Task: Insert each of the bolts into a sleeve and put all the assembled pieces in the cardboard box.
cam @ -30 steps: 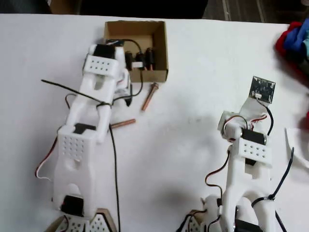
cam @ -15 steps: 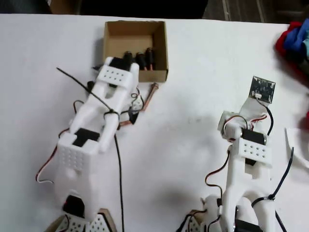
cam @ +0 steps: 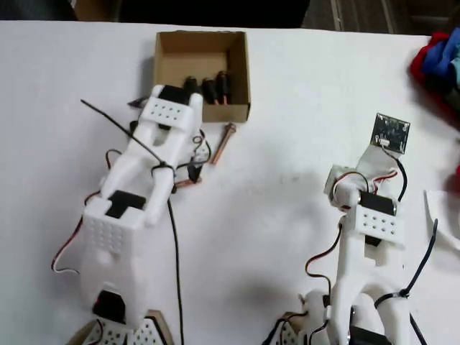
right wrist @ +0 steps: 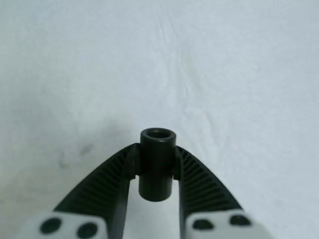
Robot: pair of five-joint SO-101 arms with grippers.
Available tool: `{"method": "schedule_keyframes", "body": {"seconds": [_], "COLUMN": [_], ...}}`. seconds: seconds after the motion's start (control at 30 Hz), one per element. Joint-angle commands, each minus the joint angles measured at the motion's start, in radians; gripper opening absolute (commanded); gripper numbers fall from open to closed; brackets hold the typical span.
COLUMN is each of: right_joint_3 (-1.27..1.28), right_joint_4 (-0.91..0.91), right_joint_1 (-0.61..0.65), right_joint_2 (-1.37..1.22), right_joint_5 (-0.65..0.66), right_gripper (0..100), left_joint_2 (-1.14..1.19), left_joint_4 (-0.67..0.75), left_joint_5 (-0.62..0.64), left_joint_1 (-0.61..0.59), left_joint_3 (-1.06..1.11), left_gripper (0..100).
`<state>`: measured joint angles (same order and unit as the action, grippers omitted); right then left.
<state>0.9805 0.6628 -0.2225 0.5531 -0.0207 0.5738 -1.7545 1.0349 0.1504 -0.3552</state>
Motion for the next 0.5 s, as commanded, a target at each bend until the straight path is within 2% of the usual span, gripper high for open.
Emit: {"method": "schedule_keyframes", "body": {"seconds": [0.0,0.47], "right_joint_3": [-0.005,-0.003], "right_joint_4": [-0.018,-0.018], "right_joint_1": [0.012,0.012], "right_joint_2": [0.041,0.041], "right_joint_5": [-0.002,-0.002], "right_gripper": [2.0,2.0], "left_joint_2": [0.014,0.201], "left_joint_4": [0.034,0.04], "left_joint_5": [0.009,0.009], "left_joint_1": [-0.021,-0.055], "left_joint_3": [-0.013,-0.177], "left_gripper": [19,19]}}
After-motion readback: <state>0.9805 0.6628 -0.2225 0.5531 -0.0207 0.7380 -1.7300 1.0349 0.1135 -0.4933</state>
